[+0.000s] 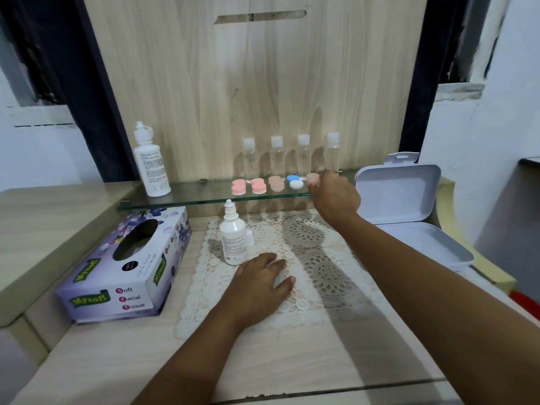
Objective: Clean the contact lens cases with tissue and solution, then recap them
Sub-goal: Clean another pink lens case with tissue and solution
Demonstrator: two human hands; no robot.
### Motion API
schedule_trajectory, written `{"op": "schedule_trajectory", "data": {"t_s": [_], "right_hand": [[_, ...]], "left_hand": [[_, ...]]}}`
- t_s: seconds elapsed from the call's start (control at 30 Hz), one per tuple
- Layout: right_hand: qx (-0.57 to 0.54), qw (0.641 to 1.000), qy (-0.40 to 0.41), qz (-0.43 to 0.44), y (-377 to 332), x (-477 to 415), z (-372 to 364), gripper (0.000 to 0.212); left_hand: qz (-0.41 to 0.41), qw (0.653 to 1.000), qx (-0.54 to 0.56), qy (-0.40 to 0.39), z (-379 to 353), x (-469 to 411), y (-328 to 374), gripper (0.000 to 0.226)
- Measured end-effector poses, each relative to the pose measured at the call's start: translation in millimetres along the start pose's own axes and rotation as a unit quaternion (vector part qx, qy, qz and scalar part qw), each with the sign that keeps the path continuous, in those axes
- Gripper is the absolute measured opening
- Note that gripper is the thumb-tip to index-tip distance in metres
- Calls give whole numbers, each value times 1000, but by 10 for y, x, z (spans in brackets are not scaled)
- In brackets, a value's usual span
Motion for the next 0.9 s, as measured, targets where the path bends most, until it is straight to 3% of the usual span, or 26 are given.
{"op": "schedule_trajectory", "data": {"t_s": [0.4, 0.53, 0.67, 0.9], "right_hand": [[-129, 991, 14, 16, 37, 322, 404, 35], [-220, 973, -69, 28, 99, 723, 506, 30], [-226, 957, -171, 55, 188, 1129, 394, 29], [-193, 949, -218, 122, 213, 1341, 253, 29]], "left_hand": [[16, 1000, 27, -3, 12, -3, -11, 51], [31, 998, 62, 13, 69, -11, 11, 51], [44, 994, 98, 35, 107, -11, 21, 53], [23, 990, 138, 34, 103, 0, 29, 62]]}}
Point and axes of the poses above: each hand's wrist, its own x-axis away from the middle knuckle, its own z-axis out of the back of the hand, y = z × x, the point moved 7 cm from there along -x, towards the middle knuckle, and after that the axes turned 15 degrees about y, right-handed, at the moved point
